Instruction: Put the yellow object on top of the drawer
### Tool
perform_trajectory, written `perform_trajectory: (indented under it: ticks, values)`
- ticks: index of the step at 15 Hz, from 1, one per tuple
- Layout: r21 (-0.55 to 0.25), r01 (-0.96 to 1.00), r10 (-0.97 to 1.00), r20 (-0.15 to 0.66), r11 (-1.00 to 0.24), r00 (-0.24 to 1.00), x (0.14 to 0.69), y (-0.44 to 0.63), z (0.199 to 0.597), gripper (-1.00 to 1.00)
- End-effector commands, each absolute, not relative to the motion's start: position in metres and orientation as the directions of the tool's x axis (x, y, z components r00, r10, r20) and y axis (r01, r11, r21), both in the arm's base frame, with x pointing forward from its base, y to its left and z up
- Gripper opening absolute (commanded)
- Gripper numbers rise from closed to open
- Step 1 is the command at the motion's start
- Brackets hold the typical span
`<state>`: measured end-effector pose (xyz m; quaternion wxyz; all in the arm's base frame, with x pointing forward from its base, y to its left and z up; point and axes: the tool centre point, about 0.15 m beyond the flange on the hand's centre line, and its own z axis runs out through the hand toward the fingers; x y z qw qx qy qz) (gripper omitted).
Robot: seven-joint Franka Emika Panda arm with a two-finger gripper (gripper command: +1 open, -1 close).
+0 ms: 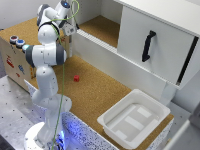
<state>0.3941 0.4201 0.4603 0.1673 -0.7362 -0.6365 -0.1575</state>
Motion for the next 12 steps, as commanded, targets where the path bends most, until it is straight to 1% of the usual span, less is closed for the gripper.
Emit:
perform_trajectory:
  ticks: [1,4,7,9,12]
  values:
    - [-0.019,0.926,0.827,0.444,-0.377,0.346,0.376,0.340,0.450,1.00]
    - [-0.023,0.864,0.781,0.416,-0.504,0.466,0.376,0.301,0.440,1.00]
    - [-0.014,0.785,0.728,0.363,-0.620,0.581,0.383,0.258,0.416,1.00]
    - [-0.008,0.744,0.703,0.322,-0.668,0.635,0.387,0.237,0.400,1.00]
    - [-0.005,0.706,0.681,0.262,-0.708,0.684,0.387,0.215,0.380,1.00]
